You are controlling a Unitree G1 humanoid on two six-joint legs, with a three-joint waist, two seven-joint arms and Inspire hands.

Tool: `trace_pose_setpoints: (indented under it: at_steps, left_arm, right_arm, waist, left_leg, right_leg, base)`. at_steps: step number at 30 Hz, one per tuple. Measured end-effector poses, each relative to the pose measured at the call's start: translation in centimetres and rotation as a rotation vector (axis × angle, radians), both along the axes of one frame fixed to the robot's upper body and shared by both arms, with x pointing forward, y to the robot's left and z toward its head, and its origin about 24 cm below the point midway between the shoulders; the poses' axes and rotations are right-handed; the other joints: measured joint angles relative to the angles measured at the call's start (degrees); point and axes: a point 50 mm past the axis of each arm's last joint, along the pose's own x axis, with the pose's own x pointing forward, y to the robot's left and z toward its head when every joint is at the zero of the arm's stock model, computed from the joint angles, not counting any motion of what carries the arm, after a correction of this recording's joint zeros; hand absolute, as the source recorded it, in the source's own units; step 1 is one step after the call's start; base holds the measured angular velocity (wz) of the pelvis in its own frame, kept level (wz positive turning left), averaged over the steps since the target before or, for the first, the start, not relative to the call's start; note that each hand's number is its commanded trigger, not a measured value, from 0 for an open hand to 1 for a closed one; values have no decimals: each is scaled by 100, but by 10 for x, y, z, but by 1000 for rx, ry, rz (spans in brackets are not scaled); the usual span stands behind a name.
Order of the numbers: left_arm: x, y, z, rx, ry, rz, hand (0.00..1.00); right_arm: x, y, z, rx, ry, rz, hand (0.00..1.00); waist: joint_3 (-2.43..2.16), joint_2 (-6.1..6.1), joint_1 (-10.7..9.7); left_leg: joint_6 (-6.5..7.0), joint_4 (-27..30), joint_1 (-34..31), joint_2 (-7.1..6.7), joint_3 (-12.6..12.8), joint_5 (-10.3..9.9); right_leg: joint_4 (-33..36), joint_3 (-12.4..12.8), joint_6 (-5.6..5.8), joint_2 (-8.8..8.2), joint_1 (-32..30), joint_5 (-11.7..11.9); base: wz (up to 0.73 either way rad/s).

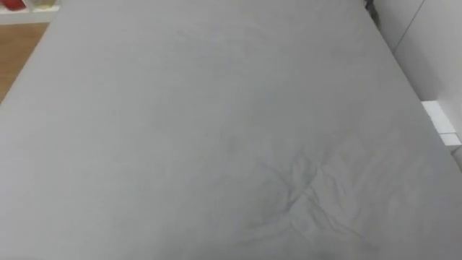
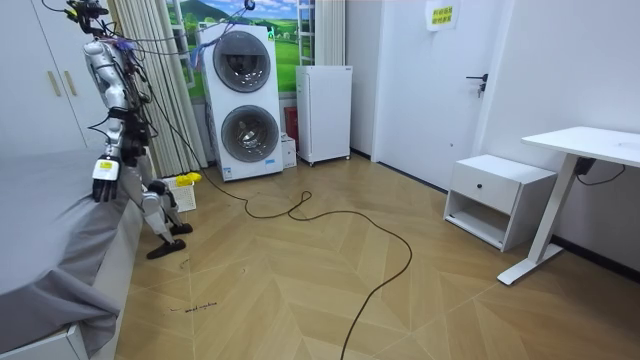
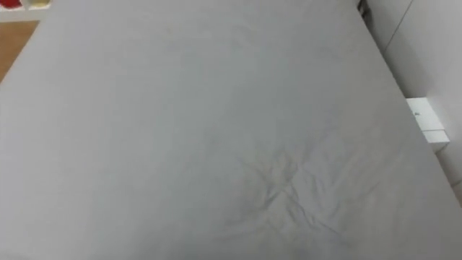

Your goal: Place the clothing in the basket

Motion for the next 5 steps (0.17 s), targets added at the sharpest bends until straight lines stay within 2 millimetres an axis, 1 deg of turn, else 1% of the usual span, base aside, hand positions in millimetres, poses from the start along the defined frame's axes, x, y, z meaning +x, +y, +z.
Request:
trace_pose_setpoints:
  at_steps: [5]
  left_arm:
    - [0, 0, 0, 0, 7, -17, 0]
  right_arm:
    - [-2, 0, -1, 24, 16, 7, 0]
  waist:
    - [0, 3, 104]
  left_leg:
    - [0, 4, 9, 0, 0, 0]
  right_leg:
    - [1, -16, -6, -10, 7, -4]
  base:
    - [0]
